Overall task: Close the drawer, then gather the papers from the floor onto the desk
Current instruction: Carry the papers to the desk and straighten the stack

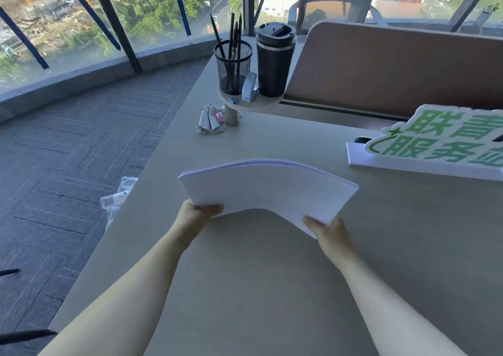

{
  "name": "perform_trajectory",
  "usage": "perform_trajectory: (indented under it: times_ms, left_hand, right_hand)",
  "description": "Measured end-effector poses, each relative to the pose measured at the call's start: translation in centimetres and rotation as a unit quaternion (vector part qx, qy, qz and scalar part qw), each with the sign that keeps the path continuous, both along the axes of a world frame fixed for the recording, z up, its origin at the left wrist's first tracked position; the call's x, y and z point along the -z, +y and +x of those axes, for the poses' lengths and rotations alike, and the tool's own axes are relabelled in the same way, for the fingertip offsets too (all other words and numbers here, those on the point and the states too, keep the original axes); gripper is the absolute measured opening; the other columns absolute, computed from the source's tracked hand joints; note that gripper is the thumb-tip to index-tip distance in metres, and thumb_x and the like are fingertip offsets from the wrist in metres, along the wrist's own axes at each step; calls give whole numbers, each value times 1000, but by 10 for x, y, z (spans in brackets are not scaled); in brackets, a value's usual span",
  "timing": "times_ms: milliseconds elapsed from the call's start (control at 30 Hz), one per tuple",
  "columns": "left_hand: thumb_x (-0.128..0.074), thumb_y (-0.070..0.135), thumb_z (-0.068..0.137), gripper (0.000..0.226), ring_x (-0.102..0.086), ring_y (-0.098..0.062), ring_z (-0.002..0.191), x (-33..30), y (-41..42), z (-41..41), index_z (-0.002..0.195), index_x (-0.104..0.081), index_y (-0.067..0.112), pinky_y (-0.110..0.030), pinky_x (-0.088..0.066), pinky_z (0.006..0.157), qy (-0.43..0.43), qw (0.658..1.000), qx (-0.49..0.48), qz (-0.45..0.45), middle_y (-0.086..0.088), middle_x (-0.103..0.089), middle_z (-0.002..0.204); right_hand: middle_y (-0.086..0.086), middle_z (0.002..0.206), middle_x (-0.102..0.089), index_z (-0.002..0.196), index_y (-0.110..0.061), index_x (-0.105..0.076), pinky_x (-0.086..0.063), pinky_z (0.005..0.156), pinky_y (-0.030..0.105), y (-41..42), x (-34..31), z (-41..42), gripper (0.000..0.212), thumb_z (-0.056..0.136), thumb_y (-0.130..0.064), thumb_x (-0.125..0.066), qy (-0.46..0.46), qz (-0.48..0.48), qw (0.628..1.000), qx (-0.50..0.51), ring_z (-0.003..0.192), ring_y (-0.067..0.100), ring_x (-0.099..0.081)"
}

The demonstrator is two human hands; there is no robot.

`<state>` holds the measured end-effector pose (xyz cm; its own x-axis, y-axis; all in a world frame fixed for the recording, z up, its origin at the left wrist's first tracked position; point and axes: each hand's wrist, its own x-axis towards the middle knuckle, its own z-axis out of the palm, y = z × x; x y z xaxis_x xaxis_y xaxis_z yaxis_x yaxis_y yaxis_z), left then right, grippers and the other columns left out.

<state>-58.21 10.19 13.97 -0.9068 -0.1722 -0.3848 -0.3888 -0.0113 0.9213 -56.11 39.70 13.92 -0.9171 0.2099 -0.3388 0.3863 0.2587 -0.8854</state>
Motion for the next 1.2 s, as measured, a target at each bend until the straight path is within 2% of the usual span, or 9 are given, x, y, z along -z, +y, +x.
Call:
perform_trajectory:
  times_ms: [100,200,267,333,467,667,900,1067,1200]
  left_hand:
    - [-74,-2,74,18,-61,-19,81,0,0,-1,89,-71,5,-25,-48,73,20,999,-28,-30,-11,-68,88]
    - [-75,0,72,17,-64,-14,74,-16,-13,-3,87,-72,7,-22,-52,69,53,998,-39,-23,-4,-72,80]
    - [-80,6,66,21,-63,-9,68,-26,-27,-4,85,-73,13,-24,-53,66,71,996,-46,-26,1,-72,75]
    - [-79,16,59,25,-58,-14,70,-33,-43,-6,83,-72,15,-29,-49,67,71,995,-57,-40,-7,-69,80]
    - [-77,18,56,26,-57,-19,79,-25,-78,-11,80,-67,15,-33,-47,70,26,994,-63,-83,-12,-67,89]
    - [-71,27,58,38,-56,-21,70,-3,-120,-32,87,-65,4,-28,-43,58,-28,976,-55,-207,-7,-63,79]
    - [-71,26,77,24,-52,-25,80,16,-139,-51,87,-55,11,-33,-34,64,-68,928,-12,-366,-5,-58,85]
    - [-69,39,75,42,-62,-35,98,33,-142,-53,102,-56,10,-39,-46,76,-74,893,-9,-445,-15,-67,106]
    - [-67,45,77,61,-54,-38,113,34,-141,-47,121,-51,6,-44,-45,85,-82,868,-18,-490,-19,-56,124]
  right_hand:
    - [20,82,-74,75,0,-68,-51,71,36,-2,7,2,38,81,-38,-67,15,76,997,6,78,25,-69]
    - [11,80,-73,78,-11,-66,-54,65,36,-14,-13,-6,21,87,-28,-60,54,55,997,-19,70,22,-66]
    - [6,72,-69,81,-18,-67,-50,48,31,-27,-26,-12,14,90,-19,-56,61,39,997,-37,53,17,-63]
    - [8,64,-65,84,-14,-67,-45,40,28,-44,-29,-17,15,91,-15,-54,34,49,996,-73,38,17,-56]
    - [5,44,-58,68,-13,-63,-48,46,32,-81,-17,-25,23,88,-20,-52,-55,61,990,-119,33,20,-53]
    - [8,89,-66,100,-9,-65,-39,31,19,-132,2,-42,18,88,-14,-53,-92,11,989,-118,30,15,-53]
    - [4,83,-72,89,-19,-65,-49,48,28,-159,16,-57,22,77,-32,-51,-151,120,973,-129,39,24,-64]
    - [3,55,-72,72,-18,-67,-58,74,30,-162,22,-60,34,66,-47,-50,-166,291,935,-115,56,22,-72]
    - [4,73,-75,78,-18,-68,-52,71,28,-156,23,-60,54,66,-68,-52,-183,355,909,-121,72,25,-72]
